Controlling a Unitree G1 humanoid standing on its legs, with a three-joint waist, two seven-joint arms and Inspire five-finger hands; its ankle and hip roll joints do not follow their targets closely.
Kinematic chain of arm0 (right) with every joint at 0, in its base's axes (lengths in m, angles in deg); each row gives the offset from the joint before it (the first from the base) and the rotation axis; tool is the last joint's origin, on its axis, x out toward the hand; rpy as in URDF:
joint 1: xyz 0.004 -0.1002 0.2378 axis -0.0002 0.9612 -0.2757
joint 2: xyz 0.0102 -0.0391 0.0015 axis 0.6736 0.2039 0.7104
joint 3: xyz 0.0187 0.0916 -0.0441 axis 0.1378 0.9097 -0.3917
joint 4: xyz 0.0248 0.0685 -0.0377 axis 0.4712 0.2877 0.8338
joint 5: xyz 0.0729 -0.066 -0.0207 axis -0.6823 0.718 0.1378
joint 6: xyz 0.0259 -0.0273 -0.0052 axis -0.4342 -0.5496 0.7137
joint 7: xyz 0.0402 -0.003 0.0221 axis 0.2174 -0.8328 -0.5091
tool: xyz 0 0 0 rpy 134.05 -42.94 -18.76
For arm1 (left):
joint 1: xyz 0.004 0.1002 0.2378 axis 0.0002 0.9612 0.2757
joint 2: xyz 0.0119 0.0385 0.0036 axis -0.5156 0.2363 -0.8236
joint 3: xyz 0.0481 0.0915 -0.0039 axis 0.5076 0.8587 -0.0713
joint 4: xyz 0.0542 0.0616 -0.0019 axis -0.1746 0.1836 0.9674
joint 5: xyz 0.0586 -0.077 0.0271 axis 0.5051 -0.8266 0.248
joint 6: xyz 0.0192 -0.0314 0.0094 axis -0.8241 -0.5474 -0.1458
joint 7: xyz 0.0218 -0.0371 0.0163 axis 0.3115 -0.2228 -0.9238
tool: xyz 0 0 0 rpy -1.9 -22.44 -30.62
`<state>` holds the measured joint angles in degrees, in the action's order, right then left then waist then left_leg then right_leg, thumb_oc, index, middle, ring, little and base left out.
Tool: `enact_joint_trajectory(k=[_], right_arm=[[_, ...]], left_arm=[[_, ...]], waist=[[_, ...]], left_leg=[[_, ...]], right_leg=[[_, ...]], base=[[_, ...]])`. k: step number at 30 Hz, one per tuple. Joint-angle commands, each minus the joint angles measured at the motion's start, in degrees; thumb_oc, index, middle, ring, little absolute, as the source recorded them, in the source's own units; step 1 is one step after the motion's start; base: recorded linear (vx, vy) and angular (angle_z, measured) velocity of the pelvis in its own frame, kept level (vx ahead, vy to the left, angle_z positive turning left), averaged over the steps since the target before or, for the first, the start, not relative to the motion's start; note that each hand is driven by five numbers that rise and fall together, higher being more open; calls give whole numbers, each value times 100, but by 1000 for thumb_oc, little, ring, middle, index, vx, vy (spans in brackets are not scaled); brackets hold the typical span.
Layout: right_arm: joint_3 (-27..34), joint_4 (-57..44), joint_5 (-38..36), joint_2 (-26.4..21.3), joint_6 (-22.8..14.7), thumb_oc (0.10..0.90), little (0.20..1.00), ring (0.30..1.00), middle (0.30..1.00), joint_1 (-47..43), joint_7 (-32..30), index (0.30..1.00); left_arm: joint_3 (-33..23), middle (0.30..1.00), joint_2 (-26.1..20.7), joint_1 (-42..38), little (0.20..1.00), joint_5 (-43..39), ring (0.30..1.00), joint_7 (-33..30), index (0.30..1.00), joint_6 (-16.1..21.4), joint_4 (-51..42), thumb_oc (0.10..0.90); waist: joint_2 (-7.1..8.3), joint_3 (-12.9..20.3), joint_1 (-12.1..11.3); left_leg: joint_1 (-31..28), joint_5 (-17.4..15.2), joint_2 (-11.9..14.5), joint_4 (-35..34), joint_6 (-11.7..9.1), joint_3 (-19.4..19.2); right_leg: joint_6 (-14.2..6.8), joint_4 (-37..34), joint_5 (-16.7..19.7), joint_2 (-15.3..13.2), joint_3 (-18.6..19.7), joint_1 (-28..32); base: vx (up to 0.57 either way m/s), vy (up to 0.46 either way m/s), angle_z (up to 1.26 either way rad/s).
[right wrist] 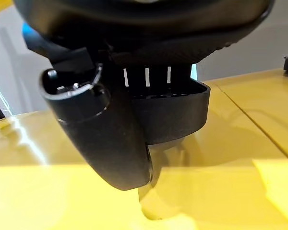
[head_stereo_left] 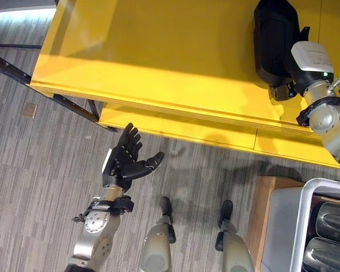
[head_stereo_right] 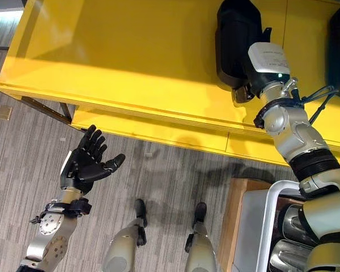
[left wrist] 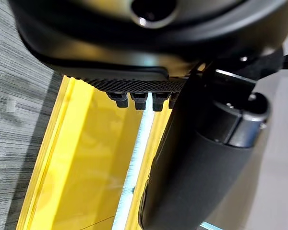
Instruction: Move parts from the plastic box to the shelf.
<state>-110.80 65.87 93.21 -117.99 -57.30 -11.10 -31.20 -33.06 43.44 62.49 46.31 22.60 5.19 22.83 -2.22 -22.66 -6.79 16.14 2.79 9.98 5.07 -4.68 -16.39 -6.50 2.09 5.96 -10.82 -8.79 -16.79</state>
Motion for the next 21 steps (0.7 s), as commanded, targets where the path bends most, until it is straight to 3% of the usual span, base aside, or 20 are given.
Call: enact_joint_trajectory(k=[1,10,11,13,21], right_arm=[[-120,83,-293,-158,-62,400,300,300,300,-1110,-497,300],[-262,250,-267,-139,-42,400,300,300,300,-1240,-506,300],[-260,235,-259,-135,-40,633,627,627,627,-1223,-500,627],[-245,257,-294,-109,-33,900,1000,1000,1000,-1178,-469,1000],[-297,252,-303,-101,-23,900,1000,1000,1000,-1127,-363,1000]], left_arm=[[-1,1000,-390,11,1000,-194,1000,67,1000,687,-993,900],[-6,1000,-383,-27,1000,-219,1000,47,1000,700,-982,900],[-13,1000,-381,-31,1000,-213,1000,39,1000,700,-974,900],[-28,1000,-380,-51,1000,-182,1000,13,1000,706,-955,900],[-46,1000,-378,-77,1000,-155,1000,-35,1000,703,-950,900]], waist=[[66,305,-92],[70,276,-85],[73,275,-84],[82,259,-78],[98,223,-70]], left_leg=[[397,92,613,702,-445,437],[519,42,573,758,-424,498],[517,37,570,753,-422,495],[542,28,565,782,-416,504],[574,21,560,814,-410,517]], right_leg=[[-218,1072,-820,-338,-72,-4],[-222,1126,-794,-361,-79,-101],[-221,1124,-796,-362,-80,-103],[-215,1145,-797,-367,-83,-119],[-204,1174,-785,-356,-56,-147]], base=[[0,0,0],[-2,6,3],[0,0,0],[0,0,0],[0,0,0]])
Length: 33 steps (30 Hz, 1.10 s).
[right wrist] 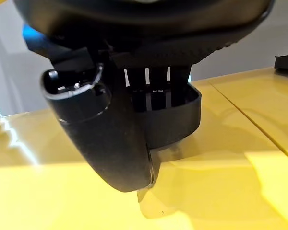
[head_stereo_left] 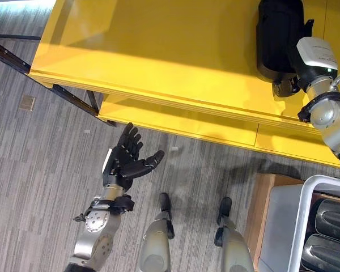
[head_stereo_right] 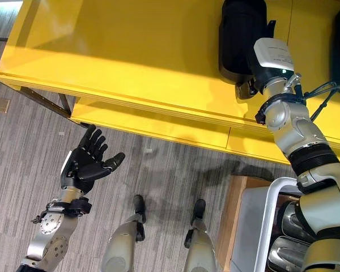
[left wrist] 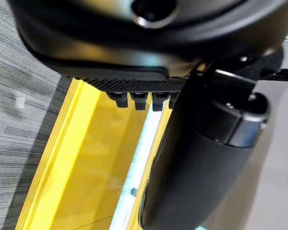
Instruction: Move parts from the plastic box to the shelf.
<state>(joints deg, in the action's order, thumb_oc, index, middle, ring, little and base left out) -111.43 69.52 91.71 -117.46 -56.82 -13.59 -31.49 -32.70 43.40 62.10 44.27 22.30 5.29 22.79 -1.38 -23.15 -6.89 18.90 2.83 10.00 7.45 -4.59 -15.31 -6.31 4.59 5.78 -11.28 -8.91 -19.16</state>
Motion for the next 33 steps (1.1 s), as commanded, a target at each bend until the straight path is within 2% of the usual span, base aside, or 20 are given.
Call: enact_joint_trajectory(k=[1,17,19,33], right_arm=[[-259,-141,-128,-180,-75,900,1000,1000,1000,-867,-311,1000],[-411,-645,-18,-406,-108,900,1000,1000,1000,-964,-184,1000],[-396,-740,-21,-442,-120,900,1000,1000,1000,-971,-185,1000],[-137,-1626,-27,-697,-226,900,1000,1000,1000,-822,-170,1000]], left_arm=[[-92,1000,-373,-46,1000,52,1000,-14,1000,691,-955,900],[-127,1000,-385,-72,1000,51,1000,-34,1000,681,-935,900],[-140,1000,-393,-91,1000,66,1000,-42,1000,680,-919,900],[-169,1000,-391,-74,1000,60,1000,-14,1000,650,-926,900]], waist=[[17,274,-57],[70,261,-13],[81,244,-4],[98,334,49]], left_leg=[[291,11,562,576,-418,410],[268,-1,592,592,-415,421],[317,111,598,591,-355,383],[260,36,611,652,-343,401]], right_leg=[[-222,925,-767,-303,-34,86],[-207,1000,-778,-270,-22,52],[-164,987,-672,-269,-36,-1],[-180,1049,-709,-270,-7,28]], base=[[0,0,0],[0,0,0],[-74,-8,0],[-5,0,0]])
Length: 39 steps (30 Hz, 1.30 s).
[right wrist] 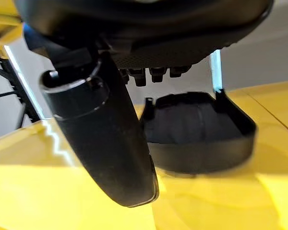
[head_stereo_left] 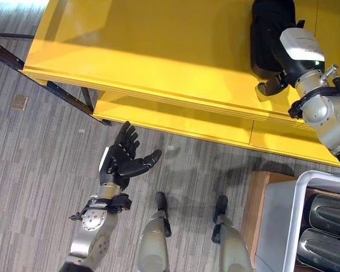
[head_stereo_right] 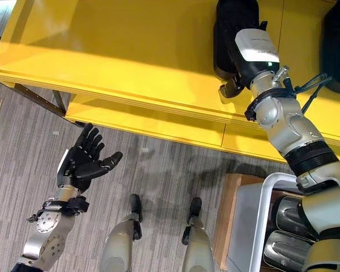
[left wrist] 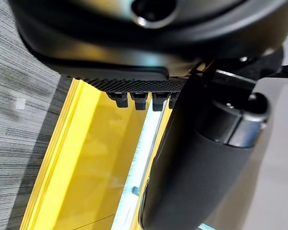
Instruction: Move parts from the plastic box to the shelf.
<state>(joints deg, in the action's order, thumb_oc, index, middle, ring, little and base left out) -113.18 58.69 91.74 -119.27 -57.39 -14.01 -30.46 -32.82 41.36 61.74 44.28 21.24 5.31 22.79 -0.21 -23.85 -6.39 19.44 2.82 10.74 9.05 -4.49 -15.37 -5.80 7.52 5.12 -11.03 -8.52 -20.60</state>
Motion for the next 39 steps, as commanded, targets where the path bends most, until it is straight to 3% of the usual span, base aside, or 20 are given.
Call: enact_joint_trajectory(k=[1,13,19,21,25,26,34,38,39], right_arm=[[74,-604,-41,-530,-179,900,1000,1000,1000,-770,-286,1000],[541,-1315,-110,-511,-287,900,1000,1000,1000,-395,-336,1000],[1507,-2254,-102,-365,-373,900,1000,1000,1000,536,-552,1000],[2400,-3006,-385,-6,-462,900,1000,1000,1000,1642,-460,1000],[3124,-3652,-427,396,-563,900,1000,1000,1000,2808,-375,1000],[3489,-4034,-441,685,-673,900,1000,1000,1000,3493,-289,1000],[4258,-4930,-1167,1787,-1054,900,1000,1000,1000,5457,185,1000],[4470,-5171,-2220,2571,-1151,900,1000,1000,1000,6659,814,1000],[4515,-5220,-2225,2587,-1159,900,1000,1000,1000,6801,929,1000]], left_arm=[[-153,1000,-193,-41,1000,54,1000,96,1000,646,-929,900],[-145,1000,-208,-30,1000,57,1000,100,1000,612,-917,900],[-140,1000,-126,-35,1000,136,1000,77,1000,552,-902,900],[-175,1000,-37,-36,1000,208,1000,21,1000,489,-868,900],[-220,1000,47,43,1000,318,1000,-20,1000,397,-855,900],[-239,1000,102,101,1000,354,1000,-11,1000,370,-861,900],[-291,1000,367,310,1000,359,1000,110,1000,214,-861,900],[-543,1000,472,584,1000,407,1000,211,1000,124,-801,900],[-607,1000,482,638,1000,437,1000,227,1000,111,-790,900]], waist=[[-21,409,-2],[-3,429,-5],[10,469,111],[56,500,218],[124,557,329],[160,597,397],[343,855,615],[417,1198,796],[433,1280,824]], left_leg=[[210,30,535,506,-348,408],[198,-1,530,547,-333,450],[153,-40,537,581,-320,463],[104,-84,548,599,-303,469],[-17,-120,555,580,-281,452],[-95,-122,544,542,-284,443],[-549,-18,475,199,-281,425],[-938,29,442,-101,-270,307],[-1028,39,440,-165,-274,273]], right_leg=[[-232,766,-641,-295,-35,168],[-229,811,-650,-305,-67,204],[-236,815,-679,-301,-54,275],[-239,794,-685,-291,-51,342],[-253,729,-683,-293,-49,461],[-267,682,-684,-310,-55,566],[-310,373,-612,-285,-102,1028],[-356,63,-507,-267,-93,1382],[-373,-9,-484,-262,-80,1459]], base=[[0,0,0],[0,0,0],[2,-1,1],[12,-12,7],[20,-9,8],[0,0,0],[15,0,1],[61,27,-5],[54,36,-3]])
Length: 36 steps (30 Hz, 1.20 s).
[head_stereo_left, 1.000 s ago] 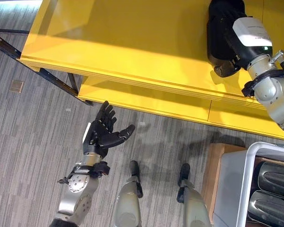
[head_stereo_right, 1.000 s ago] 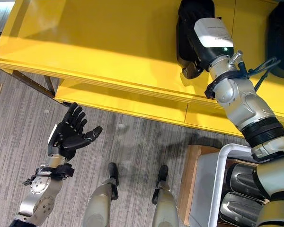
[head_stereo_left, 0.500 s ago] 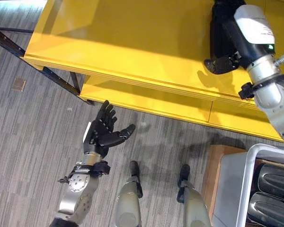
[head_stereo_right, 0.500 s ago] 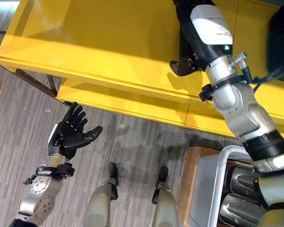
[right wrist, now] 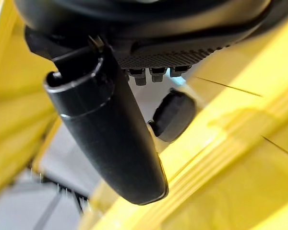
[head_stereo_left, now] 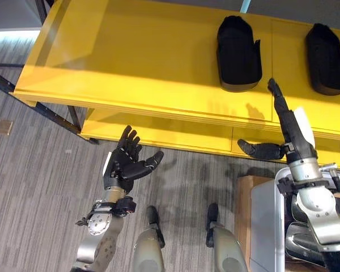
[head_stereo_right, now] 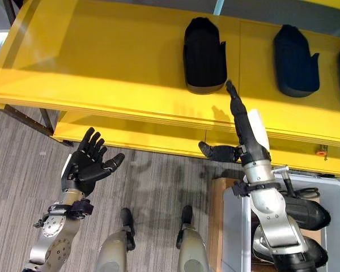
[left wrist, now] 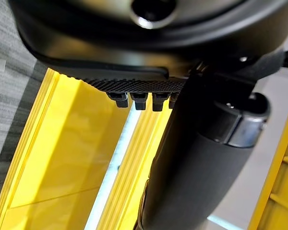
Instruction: Move parts from the plastic box to the shelf.
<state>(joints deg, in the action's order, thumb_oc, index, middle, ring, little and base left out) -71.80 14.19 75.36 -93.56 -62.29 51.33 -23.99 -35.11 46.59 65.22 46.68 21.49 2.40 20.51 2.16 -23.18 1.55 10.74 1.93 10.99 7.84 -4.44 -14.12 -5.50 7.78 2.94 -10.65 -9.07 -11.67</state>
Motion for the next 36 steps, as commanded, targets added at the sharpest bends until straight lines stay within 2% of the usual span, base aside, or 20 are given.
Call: enact_joint_trajectory(k=[1,3,8,9,14,18,19,20,21,22,23,25,26,27,28,29,30,31,33,36], right_arm=[[380,-776,-588,19,-666,900,1000,1000,1000,271,284,1000],[493,-812,-658,158,-663,900,1000,1000,1000,596,430,1000],[501,-613,-849,475,-612,900,1000,1000,1000,904,518,1000],[501,-615,-849,477,-611,900,1000,1000,1000,902,518,1000],[579,-531,-934,732,-594,900,1000,1000,1000,1088,455,1000],[679,-553,-1115,882,-645,900,1000,1000,1000,1157,406,1000],[737,-560,-1145,949,-669,900,1000,1000,1000,1172,354,1000],[715,-612,-1113,1024,-716,900,1000,1000,1000,1158,290,1000],[716,-613,-1113,1025,-715,900,1000,1000,1000,1157,290,1000],[711,-652,-1123,1059,-733,900,1000,1000,1000,1149,283,1000],[703,-658,-1121,1088,-750,900,1000,1000,1000,1170,285,1000],[680,-671,-1104,1099,-747,900,1000,1000,1000,1198,287,1000],[573,-614,-1054,1088,-762,900,1000,1000,1000,1148,252,1000],[527,-622,-1037,1041,-776,900,1000,1000,1000,1122,249,1000],[440,-606,-1009,986,-792,900,1000,1000,1000,1071,229,1000],[378,-555,-1010,944,-788,900,1000,1000,1000,1020,211,1000],[376,-553,-1010,943,-789,900,1000,1000,1000,1017,210,1000],[286,-457,-1016,888,-751,900,1000,1000,1000,946,251,1000],[220,-382,-1007,884,-708,900,1000,1000,1000,942,302,1000],[100,-316,-1023,891,-658,900,1000,1000,1000,875,365,1000]], left_arm=[[-377,1000,-42,293,1000,197,1000,202,1000,401,-565,900],[-548,1000,2,449,1000,304,1000,261,1000,420,-556,900],[-703,1000,194,624,1000,426,1000,199,1000,453,-460,900],[-704,1000,193,623,1000,427,1000,200,1000,453,-459,900],[-679,1000,276,609,1000,558,1000,151,1000,485,-435,900],[-566,1000,159,449,1000,632,1000,113,1000,514,-395,900],[-466,1000,86,302,1000,648,1000,92,1000,515,-356,900],[-339,1000,-45,140,1000,781,1000,56,1000,547,-306,900],[-338,1000,-46,137,1000,782,1000,56,1000,549,-303,900],[-295,1000,-112,58,1000,844,1000,26,1000,569,-291,900],[-256,1000,-144,10,1000,886,1000,24,1000,576,-285,900],[-229,1000,-210,-37,1000,940,1000,18,1000,604,-237,900],[-271,1000,-272,-17,1000,997,1000,-65,1000,646,-170,900],[-324,1000,-295,16,1000,1016,1000,-73,1000,659,-175,900],[-366,1000,-291,46,1000,1025,1000,-124,1000,674,-171,900],[-414,1000,-289,87,1000,1006,1000,-124,1000,658,-184,900],[-416,1000,-288,87,1000,1006,1000,-124,1000,657,-185,900],[-466,1000,-244,204,1000,943,1000,-95,1000,622,-215,900],[-564,1000,-198,387,1000,869,1000,-38,1000,572,-248,900],[-811,1000,-142,700,1000,876,1000,40,1000,527,-309,900]], waist=[[198,1227,27],[213,1420,135],[231,1655,249],[236,1667,240],[309,1670,338],[351,1610,426],[360,1568,480],[334,1513,622],[336,1521,617],[325,1503,688],[276,1499,743],[208,1472,837],[105,1405,800],[36,1354,757],[-18,1299,640],[-49,1282,560],[-49,1275,561],[-29,1267,477],[58,1262,403],[217,1320,219]], left_leg=[[-152,154,411,-69,-274,142],[-454,109,387,-220,-255,4],[-864,-35,231,-413,-148,-184],[-853,-16,227,-426,-143,-197],[-934,-358,99,-145,8,-321],[-774,-525,35,179,85,-249],[-653,-579,8,303,107,-217],[-471,-623,-111,349,175,-266],[-465,-621,-115,345,178,-273],[-399,-617,-178,312,206,-346],[-420,-747,-229,261,177,-351],[-386,-702,-296,48,203,-573],[-463,-580,-244,-276,222,-861],[-501,-517,-201,-376,235,-975],[-584,-410,-102,-508,220,-1253],[-653,-363,-40,-571,221,-1458],[-663,-360,-40,-576,220,-1457],[-783,-338,-19,-669,286,-1747],[-945,-357,-7,-651,295,-2035],[-1072,-339,53,-606,217,-2386]], right_leg=[[-401,-56,-242,-300,-22,555],[-446,-217,-181,-299,38,744],[-545,-477,42,-395,314,881],[-543,-489,64,-396,327,861],[-627,-494,194,-547,505,956],[-659,-378,250,-624,522,937],[-688,-343,343,-664,502,929],[-756,-359,793,-760,609,765],[-758,-363,799,-763,616,755],[-807,-424,1069,-811,724,632],[-891,-506,1185,-842,751,597],[-950,-680,1682,-873,853,299],[-950,-653,1903,-918,435,47],[-950,-551,1754,-942,108,30],[-950,-401,1526,-1031,-588,90],[-933,-262,1315,-1115,-996,208],[-933,-260,1311,-1115,-997,215],[-834,145,957,-1137,-1243,368],[-777,361,714,-1041,-1192,437],[-802,-182,741,-959,-1471,774]], base=[[27,29,-9],[44,63,-17],[34,106,-24],[21,76,-28],[10,115,-18],[-12,105,-11],[-62,187,6],[-62,189,15],[-85,203,27],[16,148,15],[-19,230,-5],[-71,225,-45],[-137,206,-101],[-169,252,-163],[-142,203,-187],[-104,152,-158],[-86,162,-140],[-37,116,-106],[-19,45,-140],[-3,-119,-117]])
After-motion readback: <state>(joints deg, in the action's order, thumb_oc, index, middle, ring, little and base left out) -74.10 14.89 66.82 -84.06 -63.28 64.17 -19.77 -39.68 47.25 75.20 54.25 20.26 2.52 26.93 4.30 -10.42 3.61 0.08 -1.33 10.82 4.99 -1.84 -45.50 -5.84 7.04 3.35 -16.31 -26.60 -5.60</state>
